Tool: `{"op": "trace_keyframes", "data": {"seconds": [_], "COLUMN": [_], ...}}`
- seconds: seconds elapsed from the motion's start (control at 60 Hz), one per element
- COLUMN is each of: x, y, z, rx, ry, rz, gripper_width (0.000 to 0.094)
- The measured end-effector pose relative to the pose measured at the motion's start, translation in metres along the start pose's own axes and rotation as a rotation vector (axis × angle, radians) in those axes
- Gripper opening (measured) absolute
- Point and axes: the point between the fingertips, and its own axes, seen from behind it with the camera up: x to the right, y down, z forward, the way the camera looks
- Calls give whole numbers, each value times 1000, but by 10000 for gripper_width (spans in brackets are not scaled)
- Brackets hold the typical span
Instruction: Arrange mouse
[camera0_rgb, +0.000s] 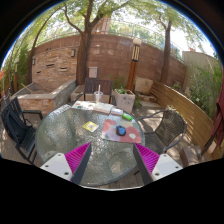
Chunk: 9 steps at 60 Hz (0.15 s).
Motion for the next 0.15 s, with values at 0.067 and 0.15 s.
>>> {"op": "trace_keyframes", "data": {"seconds": [0.067,0.15], "x": [-1,3], "y": [1,-2], "z": [-4,-10], "rx": [0,14], "ry": [3,14], "rz": [2,-4], "gripper_width": [849,850]}}
